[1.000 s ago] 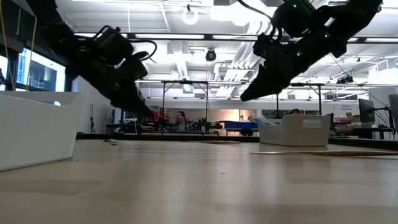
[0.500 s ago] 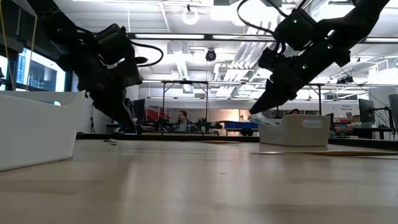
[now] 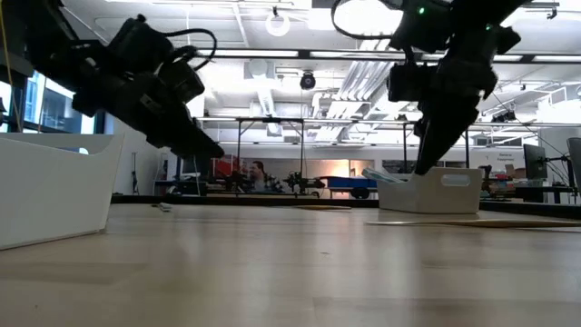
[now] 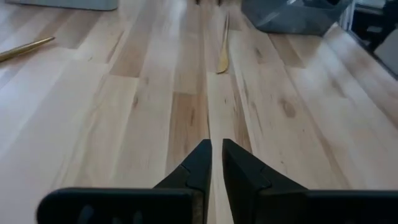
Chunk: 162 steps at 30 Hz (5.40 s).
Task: Sort silverware by color (type)
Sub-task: Put the gold table knife into the white bin
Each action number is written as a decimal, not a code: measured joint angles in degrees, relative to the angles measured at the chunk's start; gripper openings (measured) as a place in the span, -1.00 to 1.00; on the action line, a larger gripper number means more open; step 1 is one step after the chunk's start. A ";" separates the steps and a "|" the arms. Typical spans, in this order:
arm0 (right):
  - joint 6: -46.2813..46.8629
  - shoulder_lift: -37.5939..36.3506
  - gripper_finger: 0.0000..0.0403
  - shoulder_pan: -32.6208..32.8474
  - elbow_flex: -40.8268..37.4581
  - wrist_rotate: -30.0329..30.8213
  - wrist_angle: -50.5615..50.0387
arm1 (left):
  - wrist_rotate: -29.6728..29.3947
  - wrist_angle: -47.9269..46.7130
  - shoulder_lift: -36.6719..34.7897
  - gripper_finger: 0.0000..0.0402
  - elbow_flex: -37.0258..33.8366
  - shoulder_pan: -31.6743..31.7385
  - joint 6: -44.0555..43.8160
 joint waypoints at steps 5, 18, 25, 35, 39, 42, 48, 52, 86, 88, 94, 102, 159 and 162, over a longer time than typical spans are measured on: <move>5.76 2.00 -0.36 3.39 0.03 -0.42 -0.70 | -0.74 1.47 0.02 -0.92 -1.69 0.00 -0.74; 8.84 18.45 -0.36 10.13 11.37 2.14 -15.98 | -4.07 1.74 0.02 -0.93 -2.13 0.09 -0.19; 8.84 23.30 -0.38 10.57 12.50 1.98 -19.19 | -4.13 1.81 0.02 -0.93 -2.13 0.09 -0.20; 7.82 24.24 -0.93 8.61 12.29 1.41 -17.09 | -4.52 1.72 0.02 -0.93 -2.22 0.09 -0.62; 5.88 23.92 -0.94 7.54 13.06 0.84 -17.37 | -5.60 1.81 0.02 -0.93 -2.22 0.02 -0.27; 4.21 22.10 -0.95 6.50 13.03 1.99 -13.89 | -5.64 1.87 0.02 -0.93 -2.22 0.02 -0.15; 2.34 16.84 -0.99 3.11 9.62 1.64 -0.81 | -7.16 1.93 0.02 -0.93 -2.22 0.02 -0.20; 0.93 14.55 -0.99 0.86 5.89 1.03 10.94 | -7.22 1.95 0.02 -0.93 -2.22 0.04 -1.38; -8.04 14.23 -1.00 -4.81 4.19 -1.02 70.53 | -11.86 20.20 1.03 -0.11 7.43 -1.03 -1.20; -8.91 14.23 -1.00 -4.81 4.62 -1.04 70.87 | -11.64 20.22 2.03 -0.11 8.88 -1.03 -1.32; -10.31 14.21 -1.00 -4.79 5.53 -1.06 71.71 | -11.28 20.37 5.10 -0.12 11.70 -1.05 -2.17; -11.53 14.21 -1.00 -4.79 5.53 -1.05 71.86 | -11.50 21.20 5.38 -0.50 11.97 -1.05 -1.66; -19.07 6.27 -1.00 -22.10 -5.11 -1.31 68.04 | -10.06 -85.31 -0.12 -0.92 46.39 -47.13 -82.23; -19.09 6.29 -1.00 -22.05 -5.11 -1.46 68.06 | -7.09 -80.94 3.86 -0.92 46.39 -52.92 -91.35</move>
